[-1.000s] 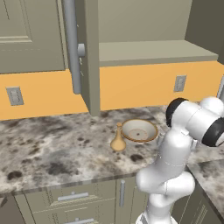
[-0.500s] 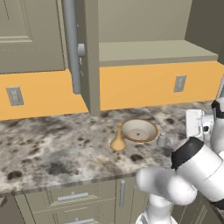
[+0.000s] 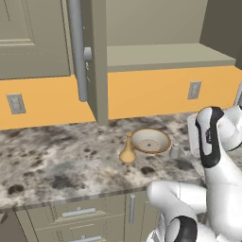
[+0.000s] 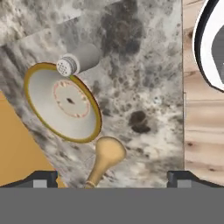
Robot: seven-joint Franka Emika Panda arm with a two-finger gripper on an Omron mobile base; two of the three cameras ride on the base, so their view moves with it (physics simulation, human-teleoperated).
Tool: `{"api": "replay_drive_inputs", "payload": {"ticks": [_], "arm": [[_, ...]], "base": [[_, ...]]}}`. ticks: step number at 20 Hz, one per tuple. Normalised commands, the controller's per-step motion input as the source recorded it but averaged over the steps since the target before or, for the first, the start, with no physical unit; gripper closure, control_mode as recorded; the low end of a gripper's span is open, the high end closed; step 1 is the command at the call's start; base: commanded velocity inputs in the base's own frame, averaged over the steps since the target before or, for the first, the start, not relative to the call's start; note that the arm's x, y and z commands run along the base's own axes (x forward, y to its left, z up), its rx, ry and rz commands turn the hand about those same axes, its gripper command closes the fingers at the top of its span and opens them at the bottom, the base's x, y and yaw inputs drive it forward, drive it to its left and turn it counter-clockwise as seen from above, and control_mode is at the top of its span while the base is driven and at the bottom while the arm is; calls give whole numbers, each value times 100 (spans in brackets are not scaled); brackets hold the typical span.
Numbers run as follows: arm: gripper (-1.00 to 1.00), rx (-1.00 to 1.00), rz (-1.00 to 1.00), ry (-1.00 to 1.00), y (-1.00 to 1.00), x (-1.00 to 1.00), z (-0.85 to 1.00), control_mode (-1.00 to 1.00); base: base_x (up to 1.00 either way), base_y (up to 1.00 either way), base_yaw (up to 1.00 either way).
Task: Retrieve the bottle and the shaker from the cabinet and place them next to the mixing bowl on the counter. Then add garlic from the fridge to the mixing bowl.
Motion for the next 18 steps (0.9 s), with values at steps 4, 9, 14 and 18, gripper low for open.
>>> {"api": "replay_drive_inputs", "payload": {"ticks": [4,9,14,18], "arm": [[-100,-51,7,1,25,-12,41,-100],[-100,-53,24,3,41,0,7,-100],[-100,-30,19,-6,-7,-1,-6,-100],[-100,-1,23,-19,-29,0,0,-100]], "base": [[0,0,0],[0,0,0],[0,0,0],[0,0,0]]}}
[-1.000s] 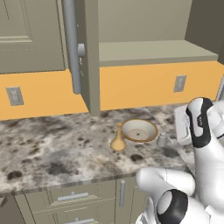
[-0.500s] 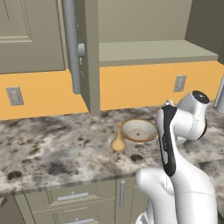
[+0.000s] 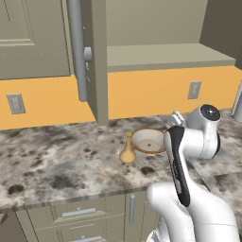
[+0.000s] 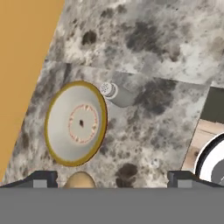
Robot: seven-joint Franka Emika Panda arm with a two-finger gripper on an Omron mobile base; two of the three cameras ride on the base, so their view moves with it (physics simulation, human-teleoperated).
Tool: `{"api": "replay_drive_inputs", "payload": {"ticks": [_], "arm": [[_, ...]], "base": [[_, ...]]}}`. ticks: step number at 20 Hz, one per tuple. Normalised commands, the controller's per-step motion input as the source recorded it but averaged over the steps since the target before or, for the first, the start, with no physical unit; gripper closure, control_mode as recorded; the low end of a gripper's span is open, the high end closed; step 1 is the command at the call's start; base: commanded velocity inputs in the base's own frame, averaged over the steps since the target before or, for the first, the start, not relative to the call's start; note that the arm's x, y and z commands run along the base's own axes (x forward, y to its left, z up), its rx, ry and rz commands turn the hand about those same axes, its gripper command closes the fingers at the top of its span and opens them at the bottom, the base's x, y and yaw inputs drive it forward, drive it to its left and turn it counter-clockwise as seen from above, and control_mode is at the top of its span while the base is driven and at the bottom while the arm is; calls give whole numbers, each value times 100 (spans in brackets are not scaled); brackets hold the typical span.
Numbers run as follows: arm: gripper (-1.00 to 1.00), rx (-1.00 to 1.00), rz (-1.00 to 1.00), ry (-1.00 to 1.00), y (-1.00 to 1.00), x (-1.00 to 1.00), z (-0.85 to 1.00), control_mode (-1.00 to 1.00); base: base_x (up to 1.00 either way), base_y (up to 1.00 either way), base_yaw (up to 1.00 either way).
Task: Retrieve the bottle and the shaker from the cabinet and place them next to the mixing bowl on the counter. Then add garlic from the fridge to the mixing bowl.
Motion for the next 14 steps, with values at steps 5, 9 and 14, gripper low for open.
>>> {"api": "replay_drive_inputs", "payload": {"ticks": [5,9,14], "arm": [[-100,-27,47,0,34,-3,0,-100],[-100,-36,55,0,57,-5,14,-100],[-100,-30,47,0,34,-2,26,-100]], "base": [[0,0,0],[0,0,0],[0,0,0]]}}
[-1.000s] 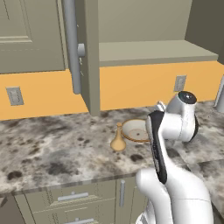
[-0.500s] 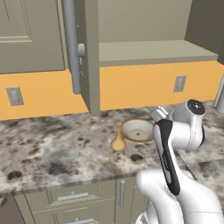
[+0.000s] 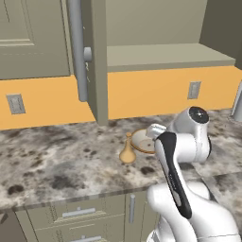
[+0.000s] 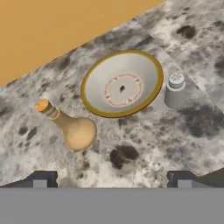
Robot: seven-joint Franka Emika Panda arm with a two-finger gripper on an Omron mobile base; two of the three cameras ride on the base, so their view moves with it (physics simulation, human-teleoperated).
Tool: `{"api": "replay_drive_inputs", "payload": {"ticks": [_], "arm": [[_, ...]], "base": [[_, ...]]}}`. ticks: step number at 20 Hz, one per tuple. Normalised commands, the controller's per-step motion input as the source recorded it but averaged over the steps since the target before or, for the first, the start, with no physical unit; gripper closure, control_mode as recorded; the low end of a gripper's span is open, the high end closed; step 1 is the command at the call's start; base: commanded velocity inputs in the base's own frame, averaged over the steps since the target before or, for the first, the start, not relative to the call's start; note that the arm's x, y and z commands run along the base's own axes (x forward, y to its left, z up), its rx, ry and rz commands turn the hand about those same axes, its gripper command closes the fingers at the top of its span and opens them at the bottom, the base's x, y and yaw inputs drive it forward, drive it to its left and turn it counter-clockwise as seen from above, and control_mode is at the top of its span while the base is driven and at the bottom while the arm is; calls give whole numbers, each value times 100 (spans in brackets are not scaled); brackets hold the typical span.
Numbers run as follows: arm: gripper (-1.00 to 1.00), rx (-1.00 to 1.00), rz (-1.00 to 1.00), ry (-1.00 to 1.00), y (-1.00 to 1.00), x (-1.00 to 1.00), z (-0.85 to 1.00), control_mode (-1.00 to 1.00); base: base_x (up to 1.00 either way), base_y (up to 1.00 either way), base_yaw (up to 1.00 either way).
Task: Retrieve the bottle and the shaker from the cabinet and place them next to the mixing bowl on the counter. Then add garlic from the fridge to the mixing bowl.
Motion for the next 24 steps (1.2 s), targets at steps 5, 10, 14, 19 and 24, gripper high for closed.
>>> {"api": "replay_drive_inputs", "payload": {"ticks": [5,10,14,19,24], "arm": [[-100,-13,21,0,15,0,7,100],[-100,0,0,0,0,0,0,100],[-100,0,0,0,0,0,0,100],[-100,0,0,0,0,0,0,100],[-100,0,0,0,0,0,0,100]], "base": [[0,5,12],[-32,0,8],[-51,0,3],[-23,15,20],[-2,35,51]]}}
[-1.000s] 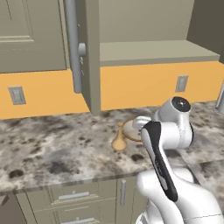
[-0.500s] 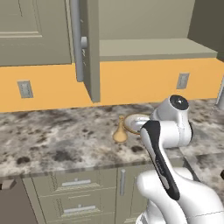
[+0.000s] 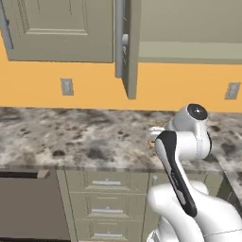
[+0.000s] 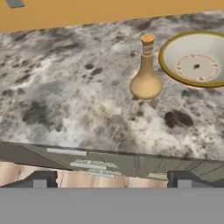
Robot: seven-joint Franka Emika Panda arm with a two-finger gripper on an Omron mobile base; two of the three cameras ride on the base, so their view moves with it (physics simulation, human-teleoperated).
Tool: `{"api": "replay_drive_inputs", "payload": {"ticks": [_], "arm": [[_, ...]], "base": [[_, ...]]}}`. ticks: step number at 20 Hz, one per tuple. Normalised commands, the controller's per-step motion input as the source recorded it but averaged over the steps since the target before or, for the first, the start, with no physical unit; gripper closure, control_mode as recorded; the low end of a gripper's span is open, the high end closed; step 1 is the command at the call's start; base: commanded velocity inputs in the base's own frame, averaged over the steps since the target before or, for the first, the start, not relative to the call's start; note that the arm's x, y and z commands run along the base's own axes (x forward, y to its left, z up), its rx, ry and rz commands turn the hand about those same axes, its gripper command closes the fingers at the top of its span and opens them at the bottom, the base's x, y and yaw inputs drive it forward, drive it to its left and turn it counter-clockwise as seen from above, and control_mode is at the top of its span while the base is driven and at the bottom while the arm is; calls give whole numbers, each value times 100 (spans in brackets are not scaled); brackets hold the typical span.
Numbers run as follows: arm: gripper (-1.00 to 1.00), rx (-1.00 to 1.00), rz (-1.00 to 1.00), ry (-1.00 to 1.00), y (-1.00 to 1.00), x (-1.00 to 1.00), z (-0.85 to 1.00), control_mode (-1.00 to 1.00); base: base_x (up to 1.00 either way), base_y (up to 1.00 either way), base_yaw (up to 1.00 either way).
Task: Retrieve the bottle and the shaker from the cabinet and place them next to the mixing bowl on the counter. Then add garlic from the fridge to the mixing bowl.
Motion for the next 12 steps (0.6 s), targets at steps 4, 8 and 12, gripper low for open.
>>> {"api": "replay_drive_inputs", "payload": {"ticks": [4,8,12], "arm": [[-100,0,0,0,0,0,0,100],[-100,0,0,0,0,0,0,100],[-100,0,0,0,0,0,0,100]], "base": [[0,31,54],[0,19,51],[0,16,52]]}}
